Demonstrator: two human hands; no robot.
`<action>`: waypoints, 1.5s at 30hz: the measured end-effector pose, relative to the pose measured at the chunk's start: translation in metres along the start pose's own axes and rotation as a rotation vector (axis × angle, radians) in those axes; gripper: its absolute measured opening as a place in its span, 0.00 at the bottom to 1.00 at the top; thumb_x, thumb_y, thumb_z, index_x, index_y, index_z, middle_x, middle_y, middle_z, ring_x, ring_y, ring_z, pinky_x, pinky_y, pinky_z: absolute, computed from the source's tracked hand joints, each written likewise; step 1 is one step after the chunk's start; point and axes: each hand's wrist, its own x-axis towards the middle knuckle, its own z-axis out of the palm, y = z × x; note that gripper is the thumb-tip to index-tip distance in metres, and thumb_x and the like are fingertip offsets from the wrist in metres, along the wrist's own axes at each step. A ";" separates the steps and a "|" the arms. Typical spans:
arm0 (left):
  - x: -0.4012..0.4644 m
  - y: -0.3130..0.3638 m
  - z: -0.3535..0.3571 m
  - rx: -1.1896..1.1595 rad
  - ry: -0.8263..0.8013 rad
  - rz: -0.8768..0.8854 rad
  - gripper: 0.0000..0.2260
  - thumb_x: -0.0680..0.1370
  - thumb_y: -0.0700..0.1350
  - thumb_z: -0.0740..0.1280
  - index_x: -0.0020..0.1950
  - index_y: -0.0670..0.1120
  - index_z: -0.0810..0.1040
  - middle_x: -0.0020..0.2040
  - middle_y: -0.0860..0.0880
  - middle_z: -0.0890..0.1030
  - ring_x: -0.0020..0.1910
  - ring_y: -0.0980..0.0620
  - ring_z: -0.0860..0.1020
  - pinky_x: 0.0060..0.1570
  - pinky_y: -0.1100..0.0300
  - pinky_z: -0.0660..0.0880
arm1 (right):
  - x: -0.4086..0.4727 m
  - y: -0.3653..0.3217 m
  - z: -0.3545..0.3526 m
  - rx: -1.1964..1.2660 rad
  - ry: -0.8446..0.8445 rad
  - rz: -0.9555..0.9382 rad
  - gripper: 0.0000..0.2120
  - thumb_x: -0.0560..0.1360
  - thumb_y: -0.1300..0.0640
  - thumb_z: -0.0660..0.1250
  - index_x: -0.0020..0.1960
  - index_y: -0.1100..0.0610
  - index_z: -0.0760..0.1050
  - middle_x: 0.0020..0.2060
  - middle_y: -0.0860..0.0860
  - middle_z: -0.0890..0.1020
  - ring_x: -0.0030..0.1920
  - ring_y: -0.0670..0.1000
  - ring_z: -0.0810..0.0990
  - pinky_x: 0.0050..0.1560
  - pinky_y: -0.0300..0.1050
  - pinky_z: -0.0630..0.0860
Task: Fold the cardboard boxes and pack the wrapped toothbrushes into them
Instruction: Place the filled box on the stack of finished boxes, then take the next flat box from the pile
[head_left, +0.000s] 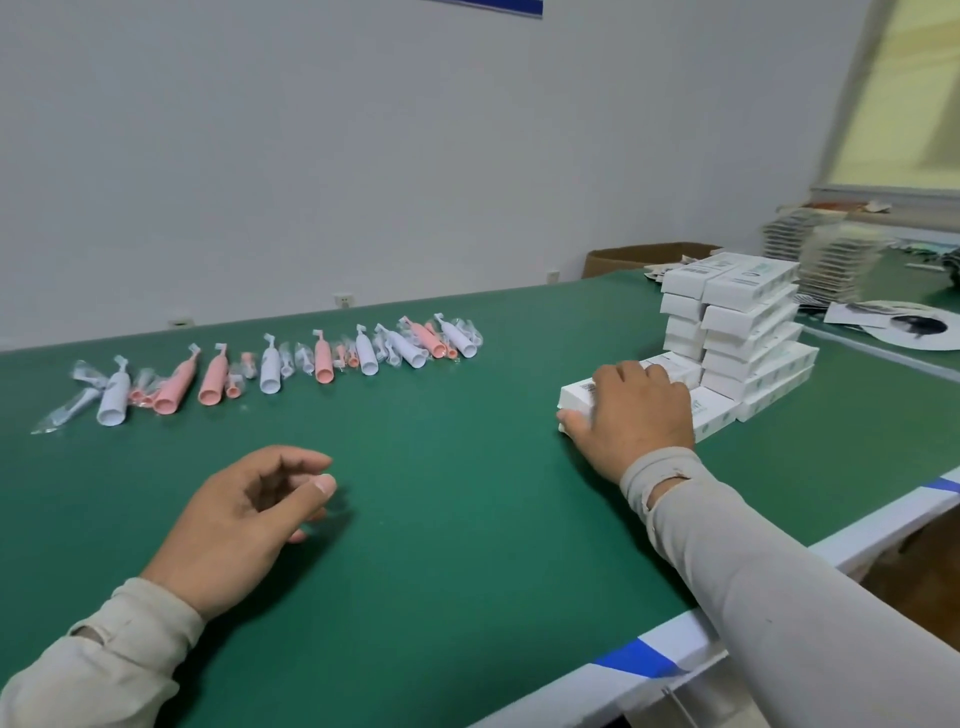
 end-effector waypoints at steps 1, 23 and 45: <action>0.000 0.000 0.000 -0.001 0.006 0.000 0.05 0.76 0.40 0.71 0.51 0.48 0.82 0.40 0.48 0.84 0.36 0.56 0.83 0.34 0.66 0.78 | -0.006 -0.009 -0.006 0.041 0.048 -0.058 0.26 0.75 0.34 0.60 0.63 0.52 0.73 0.60 0.52 0.77 0.60 0.57 0.73 0.57 0.52 0.69; -0.003 -0.017 -0.059 0.395 0.733 -0.042 0.05 0.77 0.44 0.69 0.51 0.52 0.78 0.48 0.54 0.79 0.47 0.55 0.77 0.53 0.58 0.75 | -0.054 -0.218 0.010 1.228 -0.471 -0.644 0.05 0.74 0.55 0.74 0.41 0.47 0.82 0.35 0.40 0.84 0.39 0.42 0.80 0.40 0.26 0.71; -0.046 0.014 -0.267 0.942 1.193 -0.446 0.18 0.77 0.51 0.67 0.64 0.46 0.76 0.61 0.36 0.76 0.62 0.33 0.72 0.62 0.42 0.70 | -0.054 -0.226 0.010 1.339 -0.496 -0.555 0.04 0.74 0.53 0.73 0.42 0.46 0.81 0.35 0.40 0.83 0.36 0.39 0.78 0.42 0.31 0.73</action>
